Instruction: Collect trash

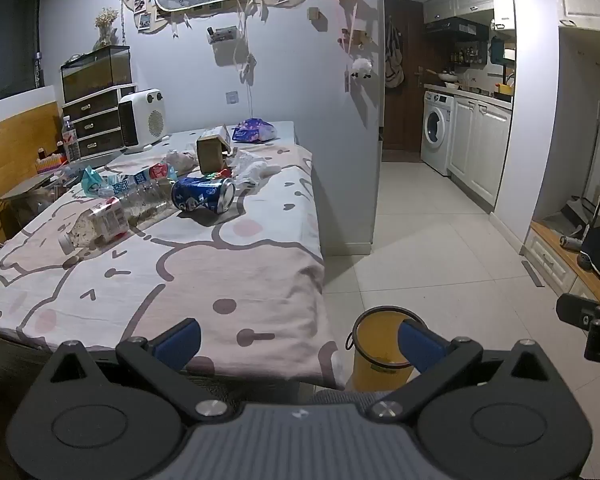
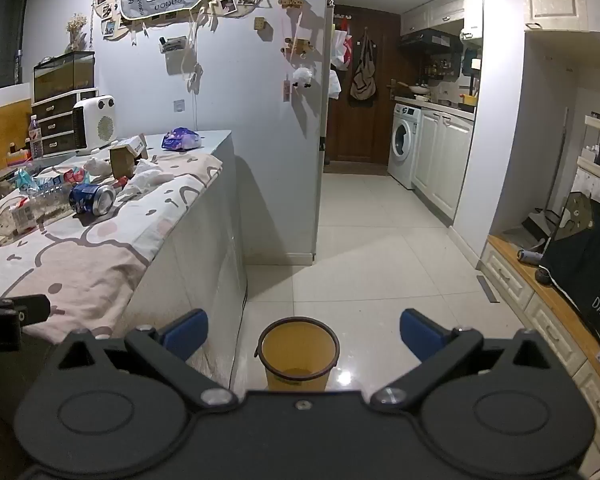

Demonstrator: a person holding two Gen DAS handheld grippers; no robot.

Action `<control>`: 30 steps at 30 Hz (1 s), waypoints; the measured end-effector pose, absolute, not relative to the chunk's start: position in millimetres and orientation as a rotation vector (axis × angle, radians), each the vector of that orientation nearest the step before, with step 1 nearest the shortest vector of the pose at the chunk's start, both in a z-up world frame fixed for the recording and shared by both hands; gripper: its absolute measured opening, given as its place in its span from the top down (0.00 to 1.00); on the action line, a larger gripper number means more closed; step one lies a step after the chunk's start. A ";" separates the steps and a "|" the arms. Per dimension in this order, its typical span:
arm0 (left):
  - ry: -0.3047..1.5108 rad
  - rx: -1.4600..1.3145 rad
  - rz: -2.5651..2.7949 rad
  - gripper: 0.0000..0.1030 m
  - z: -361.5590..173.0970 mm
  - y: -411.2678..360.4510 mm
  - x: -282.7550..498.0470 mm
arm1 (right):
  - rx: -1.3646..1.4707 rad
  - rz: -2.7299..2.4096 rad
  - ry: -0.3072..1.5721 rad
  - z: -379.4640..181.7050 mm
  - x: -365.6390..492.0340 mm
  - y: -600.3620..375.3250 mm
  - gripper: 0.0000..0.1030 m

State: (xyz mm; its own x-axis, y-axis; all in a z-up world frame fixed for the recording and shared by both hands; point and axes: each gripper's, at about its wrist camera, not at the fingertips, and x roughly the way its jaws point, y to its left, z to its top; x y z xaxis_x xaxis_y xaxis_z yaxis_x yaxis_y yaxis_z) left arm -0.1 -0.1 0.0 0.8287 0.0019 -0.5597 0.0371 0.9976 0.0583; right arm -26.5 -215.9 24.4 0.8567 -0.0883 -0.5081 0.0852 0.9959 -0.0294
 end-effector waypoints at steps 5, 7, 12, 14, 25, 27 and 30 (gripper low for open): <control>0.593 0.068 -0.017 0.00 0.3 -0.2 -0.3 | -0.011 -0.092 0.539 24.6 -26.9 -215.9 0.00; 0.593 0.066 -0.017 0.00 0.4 -0.2 -0.4 | -0.010 -0.092 0.540 24.6 -27.1 -216.0 0.00; 0.592 0.065 -0.017 0.00 0.5 -0.8 -0.7 | -0.010 -0.093 0.540 24.4 -27.3 -216.1 0.00; 0.594 0.066 -0.020 0.00 0.0 0.0 0.0 | -0.010 -0.092 0.541 24.2 -27.3 -216.2 0.00; 0.594 0.065 -0.020 0.00 0.0 0.0 0.0 | -0.012 -0.092 0.543 24.2 -27.6 -216.2 0.00; 0.594 0.065 -0.020 0.00 0.0 0.0 0.0 | -0.011 -0.091 0.544 24.1 -27.6 -216.4 0.00; 0.595 0.064 -0.020 0.00 0.0 0.0 0.0 | -0.011 -0.091 0.544 24.2 -27.8 -216.3 0.00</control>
